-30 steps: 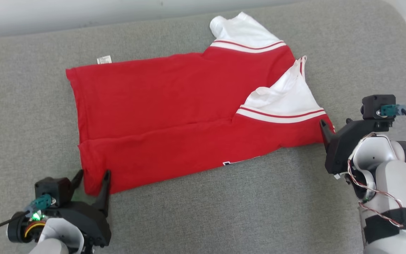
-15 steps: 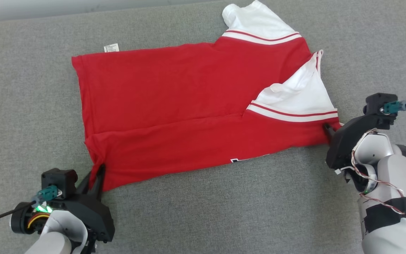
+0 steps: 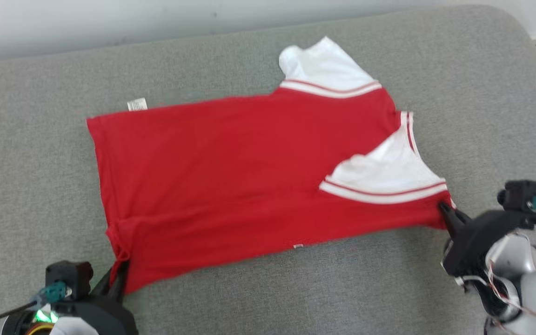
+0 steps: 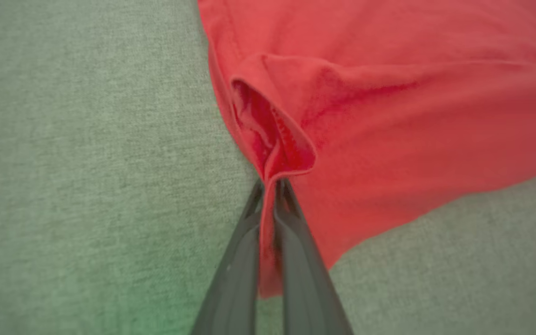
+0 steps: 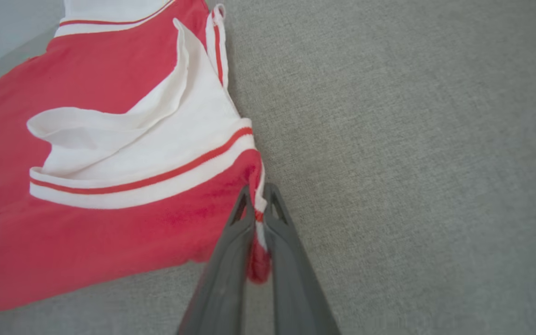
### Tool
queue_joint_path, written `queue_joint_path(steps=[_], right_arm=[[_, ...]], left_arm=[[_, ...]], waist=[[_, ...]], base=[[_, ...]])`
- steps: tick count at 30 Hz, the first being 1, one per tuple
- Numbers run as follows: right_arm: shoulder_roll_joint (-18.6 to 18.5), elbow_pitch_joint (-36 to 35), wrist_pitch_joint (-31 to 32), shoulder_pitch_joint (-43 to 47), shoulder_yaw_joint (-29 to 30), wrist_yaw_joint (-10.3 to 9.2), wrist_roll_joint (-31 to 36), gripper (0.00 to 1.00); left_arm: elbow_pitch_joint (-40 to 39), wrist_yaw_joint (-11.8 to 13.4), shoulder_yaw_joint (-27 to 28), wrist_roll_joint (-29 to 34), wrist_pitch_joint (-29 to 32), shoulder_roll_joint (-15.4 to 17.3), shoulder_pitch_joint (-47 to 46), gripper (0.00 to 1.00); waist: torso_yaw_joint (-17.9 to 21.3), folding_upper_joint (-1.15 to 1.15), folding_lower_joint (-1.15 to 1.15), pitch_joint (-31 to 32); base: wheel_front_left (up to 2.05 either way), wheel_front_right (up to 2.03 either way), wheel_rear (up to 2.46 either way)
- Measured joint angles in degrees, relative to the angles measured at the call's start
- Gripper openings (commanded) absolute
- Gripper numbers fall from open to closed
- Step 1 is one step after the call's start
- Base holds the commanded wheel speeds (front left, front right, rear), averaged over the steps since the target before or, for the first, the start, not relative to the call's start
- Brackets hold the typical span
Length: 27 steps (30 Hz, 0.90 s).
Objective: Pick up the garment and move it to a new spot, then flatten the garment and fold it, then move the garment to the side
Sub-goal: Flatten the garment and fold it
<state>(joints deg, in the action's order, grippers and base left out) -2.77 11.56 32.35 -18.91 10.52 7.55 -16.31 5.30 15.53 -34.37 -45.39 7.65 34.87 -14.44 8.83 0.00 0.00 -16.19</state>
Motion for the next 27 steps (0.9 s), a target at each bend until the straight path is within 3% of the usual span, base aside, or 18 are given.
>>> queue_joint_path(steps=[7, 17, 18, 19, 27], right_arm=[[0.0, -8.8, 3.3, 10.1, 1.8, 0.01, -2.5, 0.0], [0.0, -11.8, 2.9, 16.9, 1.6, 0.01, -5.9, 0.0], [0.0, -12.4, 2.0, 17.1, 1.1, 0.01, -5.9, 0.33], [0.0, -12.7, 1.4, 16.9, 0.9, 0.01, -6.1, 1.0], [-0.1, -17.1, -0.6, 13.7, -0.1, 0.0, -5.4, 1.0]], left_arm=[[-5.3, 1.7, -0.1, -0.2, 0.5, 2.7, 4.8, 0.0], [-8.2, 3.1, 0.3, -2.2, 1.5, 4.3, 9.5, 0.01], [-8.6, 3.2, 0.5, -2.2, 0.7, 4.3, 9.8, 0.92], [-8.7, 3.2, 0.7, -2.3, 0.4, 4.2, 9.8, 1.0], [-10.5, 3.1, 2.6, -3.6, -1.5, 3.8, 9.7, 1.0]], waist=[[0.1, 0.0, 0.0, 2.1], [-0.1, 0.0, 0.0, 2.6], [-0.2, 0.0, 0.0, 2.6], [-0.3, 0.0, 0.0, 2.6], [-0.7, 0.0, 0.0, 3.1]], base=[[0.0, 0.0, 0.0], [0.0, 0.0, 0.0], [0.0, 0.0, 0.0], [0.0, 0.0, 0.0], [0.0, 0.0, 0.0]])
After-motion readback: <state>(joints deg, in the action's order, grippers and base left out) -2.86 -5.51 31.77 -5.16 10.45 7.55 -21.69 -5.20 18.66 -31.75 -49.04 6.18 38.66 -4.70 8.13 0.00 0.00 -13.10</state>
